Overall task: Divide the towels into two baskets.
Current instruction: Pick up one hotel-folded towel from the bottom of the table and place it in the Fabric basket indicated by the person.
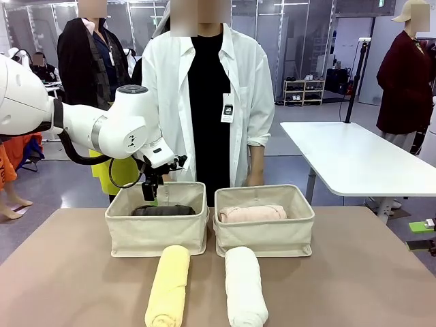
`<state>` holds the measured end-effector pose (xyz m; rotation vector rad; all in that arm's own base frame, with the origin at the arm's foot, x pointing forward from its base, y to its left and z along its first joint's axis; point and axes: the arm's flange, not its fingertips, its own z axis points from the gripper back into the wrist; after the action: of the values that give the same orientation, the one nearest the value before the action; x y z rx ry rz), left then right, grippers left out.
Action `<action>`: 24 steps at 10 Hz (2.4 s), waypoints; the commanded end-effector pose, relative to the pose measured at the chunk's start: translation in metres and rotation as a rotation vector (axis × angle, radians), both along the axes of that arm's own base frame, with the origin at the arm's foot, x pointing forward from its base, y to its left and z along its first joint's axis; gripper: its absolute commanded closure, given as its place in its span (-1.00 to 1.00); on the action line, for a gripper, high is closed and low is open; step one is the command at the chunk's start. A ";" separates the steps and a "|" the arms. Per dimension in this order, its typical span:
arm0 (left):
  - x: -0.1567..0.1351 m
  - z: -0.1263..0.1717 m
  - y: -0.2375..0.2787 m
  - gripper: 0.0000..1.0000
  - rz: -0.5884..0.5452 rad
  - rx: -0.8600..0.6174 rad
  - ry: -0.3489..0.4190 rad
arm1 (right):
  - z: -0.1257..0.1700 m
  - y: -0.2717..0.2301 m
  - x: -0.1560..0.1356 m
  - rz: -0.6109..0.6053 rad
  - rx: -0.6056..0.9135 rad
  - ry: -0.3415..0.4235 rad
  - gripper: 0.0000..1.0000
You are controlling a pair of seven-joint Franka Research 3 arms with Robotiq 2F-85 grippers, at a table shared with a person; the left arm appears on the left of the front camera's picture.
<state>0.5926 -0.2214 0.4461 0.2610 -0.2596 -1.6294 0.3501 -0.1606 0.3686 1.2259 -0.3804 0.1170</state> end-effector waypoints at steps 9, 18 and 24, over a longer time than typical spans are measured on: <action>-0.136 0.067 0.196 -0.92 0.382 -0.614 0.448 | 0.003 0.002 -0.003 -0.003 0.001 -0.002 -0.50; -0.266 -0.090 0.440 -0.92 0.674 -1.336 0.854 | 0.003 0.002 -0.003 -0.003 0.001 -0.002 -0.50; -0.277 -0.090 0.437 -0.92 0.700 -1.299 0.837 | 0.003 0.002 -0.003 -0.003 0.001 -0.002 -0.50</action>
<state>0.3207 0.2160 0.3539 -1.1698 -0.4457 -0.5392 0.3502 -0.1600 0.3686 1.2253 -0.3791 0.1179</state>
